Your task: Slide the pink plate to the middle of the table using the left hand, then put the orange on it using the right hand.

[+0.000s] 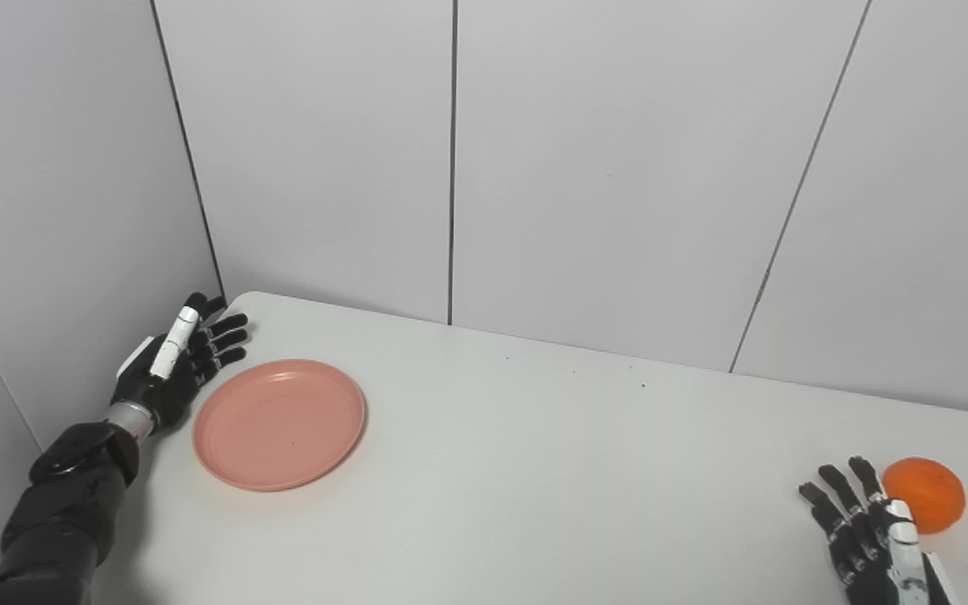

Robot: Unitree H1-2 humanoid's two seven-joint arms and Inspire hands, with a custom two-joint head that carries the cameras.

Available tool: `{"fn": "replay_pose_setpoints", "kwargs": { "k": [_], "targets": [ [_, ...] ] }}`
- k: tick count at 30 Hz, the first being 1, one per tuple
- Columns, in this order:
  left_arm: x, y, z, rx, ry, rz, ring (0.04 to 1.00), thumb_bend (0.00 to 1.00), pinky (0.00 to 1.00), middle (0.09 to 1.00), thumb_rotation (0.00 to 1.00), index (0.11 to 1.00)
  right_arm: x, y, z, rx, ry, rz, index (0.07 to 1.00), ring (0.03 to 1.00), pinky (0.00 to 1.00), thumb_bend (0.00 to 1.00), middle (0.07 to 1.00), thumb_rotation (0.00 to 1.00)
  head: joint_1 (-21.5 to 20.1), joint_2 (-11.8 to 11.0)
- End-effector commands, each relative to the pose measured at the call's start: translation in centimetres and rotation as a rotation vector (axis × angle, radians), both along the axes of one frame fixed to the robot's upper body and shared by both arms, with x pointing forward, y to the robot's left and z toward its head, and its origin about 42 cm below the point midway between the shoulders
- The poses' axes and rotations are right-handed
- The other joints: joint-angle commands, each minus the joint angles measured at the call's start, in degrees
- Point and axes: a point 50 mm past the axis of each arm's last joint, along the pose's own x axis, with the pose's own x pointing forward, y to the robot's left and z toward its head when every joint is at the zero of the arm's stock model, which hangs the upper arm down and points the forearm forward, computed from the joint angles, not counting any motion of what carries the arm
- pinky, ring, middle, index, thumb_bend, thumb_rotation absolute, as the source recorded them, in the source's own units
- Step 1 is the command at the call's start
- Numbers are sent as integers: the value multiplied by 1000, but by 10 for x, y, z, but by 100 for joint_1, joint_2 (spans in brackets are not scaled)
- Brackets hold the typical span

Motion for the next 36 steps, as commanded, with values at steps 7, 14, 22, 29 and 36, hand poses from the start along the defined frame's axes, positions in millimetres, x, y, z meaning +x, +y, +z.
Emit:
{"fn": "replay_pose_setpoints", "kwargs": {
  "k": [7, 14, 22, 29, 36],
  "targets": [
    [5, 15, 27, 41, -73, 18, 840, 878, 813, 805, 775, 901, -13, -8, -13, 2, 39, -12, 1000, 881, 1000, 671, 924, 998, 9, 3],
    [5, 0, 17, 36, -106, -11, 814, 906, 727, 809, 782, 907, -12, -5, -14, 18, 45, -15, 1000, 872, 1000, 693, 924, 978, -24, 15],
    [3, -27, -2, 45, -110, -103, 788, 972, 753, 807, 774, 907, -11, -5, -13, 18, 49, -10, 998, 874, 1000, 714, 927, 962, -52, 28],
    [-2, -48, -8, 33, -108, -150, 847, 808, 810, 867, 845, 974, -11, -3, -12, 20, 48, -2, 999, 880, 1000, 724, 932, 959, -90, 38],
    [-4, -62, -7, 66, -90, -158, 847, 798, 812, 849, 867, 948, -12, -3, -12, 20, 40, -6, 994, 858, 1000, 730, 921, 952, -94, 62]
  ]
}}
